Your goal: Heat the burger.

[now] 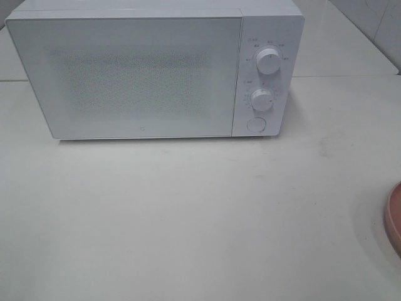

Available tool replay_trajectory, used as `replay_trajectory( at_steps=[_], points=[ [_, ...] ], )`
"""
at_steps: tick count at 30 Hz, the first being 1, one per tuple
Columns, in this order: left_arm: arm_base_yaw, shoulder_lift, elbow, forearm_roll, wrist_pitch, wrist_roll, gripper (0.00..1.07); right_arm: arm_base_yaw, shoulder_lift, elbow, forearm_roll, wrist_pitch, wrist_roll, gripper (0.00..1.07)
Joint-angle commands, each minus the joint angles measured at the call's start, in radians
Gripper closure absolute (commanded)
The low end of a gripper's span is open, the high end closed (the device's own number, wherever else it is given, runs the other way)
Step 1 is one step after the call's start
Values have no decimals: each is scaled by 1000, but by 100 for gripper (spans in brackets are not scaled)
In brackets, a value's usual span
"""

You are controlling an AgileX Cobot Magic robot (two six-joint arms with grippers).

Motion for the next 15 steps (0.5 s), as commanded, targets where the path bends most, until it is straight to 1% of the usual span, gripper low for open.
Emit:
replay_trajectory(
  at_steps=[1,15],
  points=[
    [5,-25,3,-1,-8,-3,7,-9,-26,0,3,0,-13,31],
    [5,-25,3,-1,-8,-3,7,-9,-26,0,3,0,-13,31]
  ],
)
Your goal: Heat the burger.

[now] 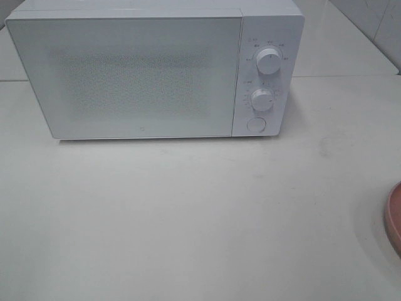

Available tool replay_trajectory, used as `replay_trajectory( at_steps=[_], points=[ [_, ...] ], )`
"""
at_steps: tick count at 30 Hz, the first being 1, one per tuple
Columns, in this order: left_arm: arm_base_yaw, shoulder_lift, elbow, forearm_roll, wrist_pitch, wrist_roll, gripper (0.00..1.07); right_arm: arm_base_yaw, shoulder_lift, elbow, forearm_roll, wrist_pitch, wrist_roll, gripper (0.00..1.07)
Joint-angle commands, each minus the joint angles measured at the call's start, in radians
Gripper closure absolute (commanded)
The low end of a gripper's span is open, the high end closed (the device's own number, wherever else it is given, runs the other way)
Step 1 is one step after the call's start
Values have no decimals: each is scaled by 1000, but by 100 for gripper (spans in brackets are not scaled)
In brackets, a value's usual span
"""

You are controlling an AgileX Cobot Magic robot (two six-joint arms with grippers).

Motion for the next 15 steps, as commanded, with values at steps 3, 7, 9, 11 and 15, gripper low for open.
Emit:
replay_trajectory(
  at_steps=[3,7,9,11,15],
  points=[
    [5,-24,3,-1,-8,-3,7,-9,-26,0,3,0,-13,31],
    [5,-24,3,-1,-8,-3,7,-9,-26,0,3,0,-13,31],
    [5,-24,3,-1,-8,-3,7,-9,-26,0,3,0,-13,31],
    [5,-24,3,-1,-8,-3,7,-9,-26,0,3,0,-13,31],
    [5,-24,3,-1,-8,-3,7,-9,-26,0,3,0,-13,31]
  ],
)
